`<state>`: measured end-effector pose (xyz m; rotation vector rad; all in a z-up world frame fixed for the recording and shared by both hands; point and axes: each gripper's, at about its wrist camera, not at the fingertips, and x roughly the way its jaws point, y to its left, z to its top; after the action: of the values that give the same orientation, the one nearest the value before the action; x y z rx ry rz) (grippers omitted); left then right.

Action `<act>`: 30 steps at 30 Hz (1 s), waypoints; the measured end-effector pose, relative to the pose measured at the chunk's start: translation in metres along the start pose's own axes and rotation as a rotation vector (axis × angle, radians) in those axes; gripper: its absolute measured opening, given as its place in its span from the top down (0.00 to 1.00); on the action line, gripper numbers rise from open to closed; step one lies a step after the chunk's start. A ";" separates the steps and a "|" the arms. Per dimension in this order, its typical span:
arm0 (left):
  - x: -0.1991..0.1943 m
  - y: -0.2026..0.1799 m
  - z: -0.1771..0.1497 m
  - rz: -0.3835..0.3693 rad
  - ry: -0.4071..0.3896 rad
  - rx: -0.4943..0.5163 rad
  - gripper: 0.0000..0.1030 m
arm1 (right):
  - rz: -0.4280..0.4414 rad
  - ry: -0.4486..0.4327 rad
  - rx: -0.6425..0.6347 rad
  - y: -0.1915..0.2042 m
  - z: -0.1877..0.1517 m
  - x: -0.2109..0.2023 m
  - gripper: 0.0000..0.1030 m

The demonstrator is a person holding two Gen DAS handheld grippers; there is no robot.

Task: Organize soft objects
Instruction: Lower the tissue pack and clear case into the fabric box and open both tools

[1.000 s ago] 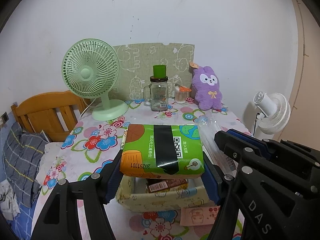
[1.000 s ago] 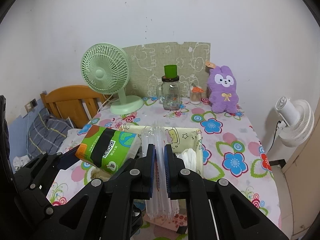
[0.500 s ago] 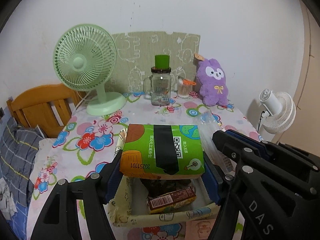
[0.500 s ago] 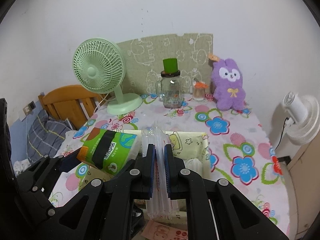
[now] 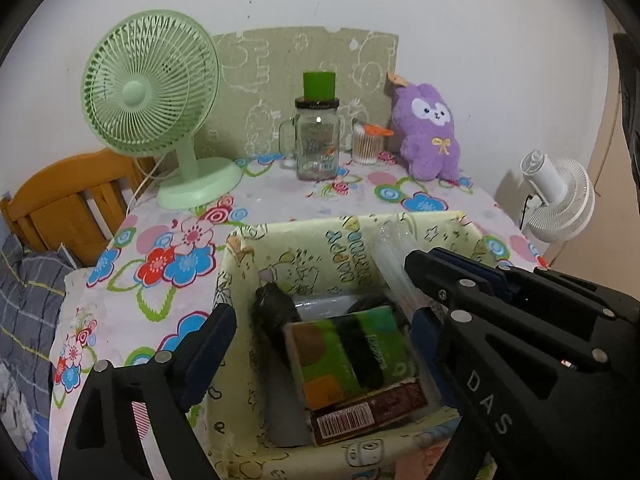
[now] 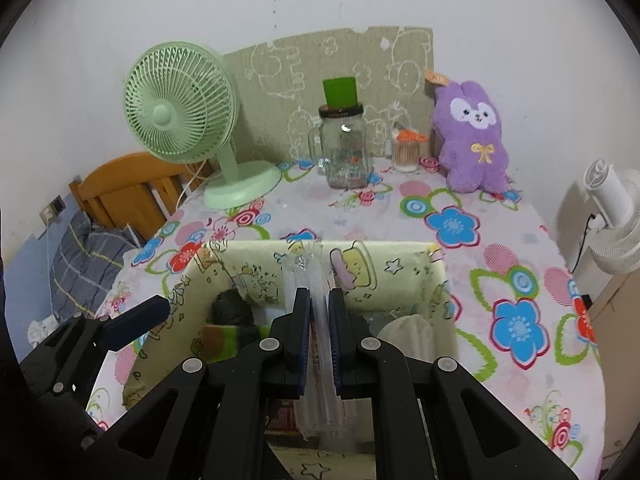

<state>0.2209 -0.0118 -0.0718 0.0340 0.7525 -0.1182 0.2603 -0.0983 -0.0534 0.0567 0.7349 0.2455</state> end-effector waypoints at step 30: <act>-0.018 -0.009 -0.009 0.015 -0.008 0.026 0.07 | -0.005 0.040 -0.038 0.000 -0.009 -0.012 0.83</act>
<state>0.2003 -0.0186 -0.0663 0.0634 0.7427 -0.1138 0.2455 -0.1016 -0.0524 0.0144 0.7700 0.2562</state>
